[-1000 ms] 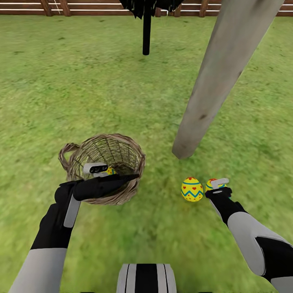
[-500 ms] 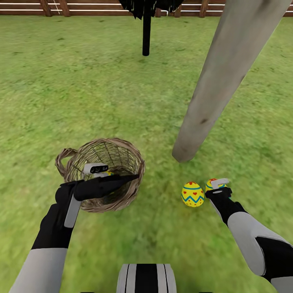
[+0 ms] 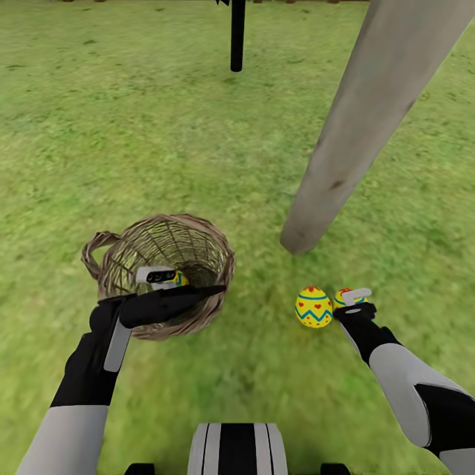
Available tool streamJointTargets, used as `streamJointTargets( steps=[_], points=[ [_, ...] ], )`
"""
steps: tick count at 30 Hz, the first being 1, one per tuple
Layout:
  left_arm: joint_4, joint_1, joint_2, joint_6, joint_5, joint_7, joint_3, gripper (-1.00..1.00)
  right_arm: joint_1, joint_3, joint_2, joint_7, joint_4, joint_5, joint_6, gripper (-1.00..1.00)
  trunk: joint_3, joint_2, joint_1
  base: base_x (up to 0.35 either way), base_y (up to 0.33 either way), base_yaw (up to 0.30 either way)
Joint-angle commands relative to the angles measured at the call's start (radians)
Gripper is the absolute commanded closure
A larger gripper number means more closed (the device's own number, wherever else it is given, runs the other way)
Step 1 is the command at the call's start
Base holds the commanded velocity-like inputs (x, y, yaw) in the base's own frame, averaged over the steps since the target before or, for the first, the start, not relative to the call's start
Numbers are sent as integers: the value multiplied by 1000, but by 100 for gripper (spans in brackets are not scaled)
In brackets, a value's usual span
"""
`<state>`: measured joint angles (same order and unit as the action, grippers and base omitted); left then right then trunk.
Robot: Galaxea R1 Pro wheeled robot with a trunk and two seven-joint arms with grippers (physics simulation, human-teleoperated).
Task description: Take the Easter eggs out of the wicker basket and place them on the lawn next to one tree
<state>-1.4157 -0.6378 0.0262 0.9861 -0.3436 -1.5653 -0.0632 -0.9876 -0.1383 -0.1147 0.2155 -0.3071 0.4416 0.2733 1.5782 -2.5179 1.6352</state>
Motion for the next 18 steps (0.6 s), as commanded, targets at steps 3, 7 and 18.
streamJointTargets(
  steps=[3,7,18],
  points=[
    [0,0,0,14,3,-6,-2,-100,0,-4,-1,1,-2,6,4,100,12,-1,1,0,0,0],
    [0,0,0,14,3,-6,-2,-100,0,-4,0,1,-1,6,4,100,28,-2,3,0,0,0],
    [0,0,-5,14,-16,-6,-2,-100,0,-4,-1,0,-1,6,9,-100,47,-3,5,0,0,0]
  ],
)
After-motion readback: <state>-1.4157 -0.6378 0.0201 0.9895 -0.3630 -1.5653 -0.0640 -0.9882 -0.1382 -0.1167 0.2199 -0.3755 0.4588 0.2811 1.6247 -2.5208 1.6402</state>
